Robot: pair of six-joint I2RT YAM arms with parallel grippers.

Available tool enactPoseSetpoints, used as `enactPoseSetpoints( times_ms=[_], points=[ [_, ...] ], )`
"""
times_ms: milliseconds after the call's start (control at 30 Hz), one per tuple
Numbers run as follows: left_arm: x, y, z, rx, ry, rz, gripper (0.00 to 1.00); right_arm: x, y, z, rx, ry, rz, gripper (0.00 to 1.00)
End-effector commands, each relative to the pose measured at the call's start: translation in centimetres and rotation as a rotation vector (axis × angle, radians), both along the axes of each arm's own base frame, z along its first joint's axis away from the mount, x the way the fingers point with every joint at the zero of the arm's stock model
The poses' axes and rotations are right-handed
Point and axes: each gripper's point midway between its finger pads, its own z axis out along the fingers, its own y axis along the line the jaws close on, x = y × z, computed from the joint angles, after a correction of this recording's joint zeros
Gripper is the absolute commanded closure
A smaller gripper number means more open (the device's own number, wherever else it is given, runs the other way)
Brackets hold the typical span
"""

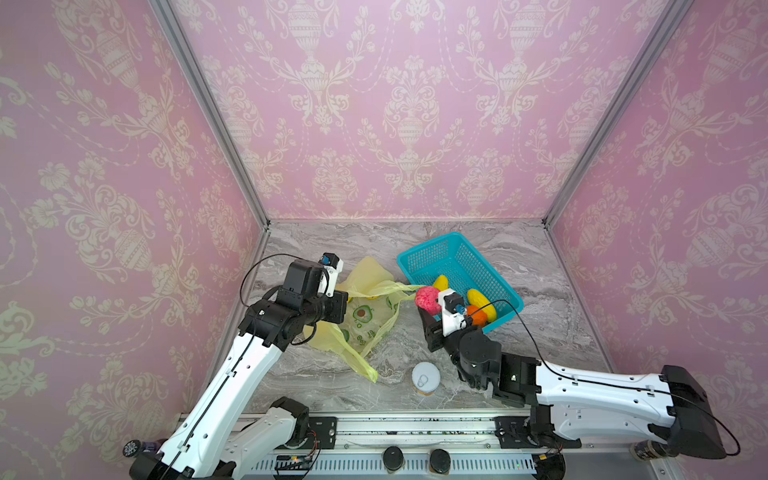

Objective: Untie the knot of the plastic bag and take out the fruit
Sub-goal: 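Lift the pink fruit out and carry it over the teal basket, then lower the pink fruit into the basket and open the right gripper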

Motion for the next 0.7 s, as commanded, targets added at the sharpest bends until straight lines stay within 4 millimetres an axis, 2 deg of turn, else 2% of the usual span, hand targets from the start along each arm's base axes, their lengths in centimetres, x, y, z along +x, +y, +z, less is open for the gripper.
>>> enactPoseSetpoints(
  times_ms=[0,100,233,367,667],
  points=[
    [-0.5,0.5,-0.9,0.015,0.037,0.012,1.0,2.3,-5.7,-3.0,-0.005,0.118,-0.187,0.81],
    [-0.5,0.5,-0.9,0.014,0.034,0.012,1.0,4.3,-9.4,-5.1,0.018,0.226,-0.293,0.81],
    [-0.5,0.3,-1.0,0.01,0.042,0.007,1.0,6.7,-11.4,-7.6,0.002,0.338,-0.349,0.8],
    [-0.4,0.4,-1.1,0.015,0.047,0.01,1.0,9.2,-11.7,-9.8,-0.057,0.408,-0.384,0.8],
    [-0.4,0.5,-1.2,0.02,0.045,0.014,1.0,14.2,-11.3,-17.0,-0.148,0.636,-0.446,0.87]
  ],
)
